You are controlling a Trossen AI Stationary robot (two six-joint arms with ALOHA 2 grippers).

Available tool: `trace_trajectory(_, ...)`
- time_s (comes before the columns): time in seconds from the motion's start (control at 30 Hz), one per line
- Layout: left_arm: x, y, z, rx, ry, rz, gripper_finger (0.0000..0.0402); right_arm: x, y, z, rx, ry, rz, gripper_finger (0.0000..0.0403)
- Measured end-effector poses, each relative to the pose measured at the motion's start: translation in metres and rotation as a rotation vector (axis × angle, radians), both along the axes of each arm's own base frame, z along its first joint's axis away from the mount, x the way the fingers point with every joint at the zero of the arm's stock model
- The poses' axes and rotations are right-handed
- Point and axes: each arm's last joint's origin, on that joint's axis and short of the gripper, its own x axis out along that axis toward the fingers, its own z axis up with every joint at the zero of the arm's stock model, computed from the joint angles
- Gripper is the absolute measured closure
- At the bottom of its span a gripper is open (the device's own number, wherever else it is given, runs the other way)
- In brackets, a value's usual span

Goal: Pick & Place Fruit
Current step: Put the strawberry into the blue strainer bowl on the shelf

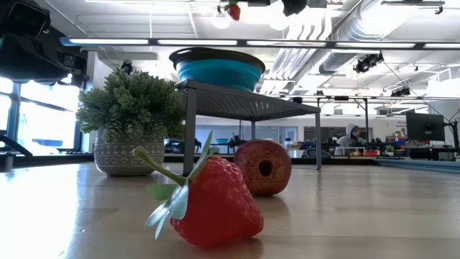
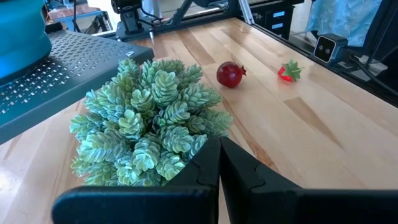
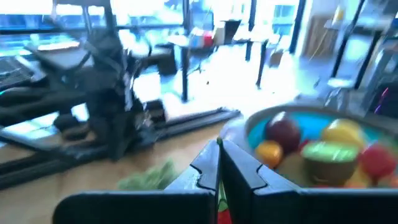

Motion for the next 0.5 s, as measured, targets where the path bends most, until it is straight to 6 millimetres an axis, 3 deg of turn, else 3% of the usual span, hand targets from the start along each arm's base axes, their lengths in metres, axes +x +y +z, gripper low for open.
trace_trajectory(0.17, 0.0, 0.0, 0.0, 0.001, 0.0, 0.0, 0.04, 0.002, -0.02, 0.015, -0.092, -0.044, -0.056, 0.0399)
trace_trajectory(0.5, 0.0, 0.0, 0.0, 0.003, -0.001, -0.001, 0.04, 0.011, -0.086, 0.008, -0.126, 0.049, -0.167, 0.0399)
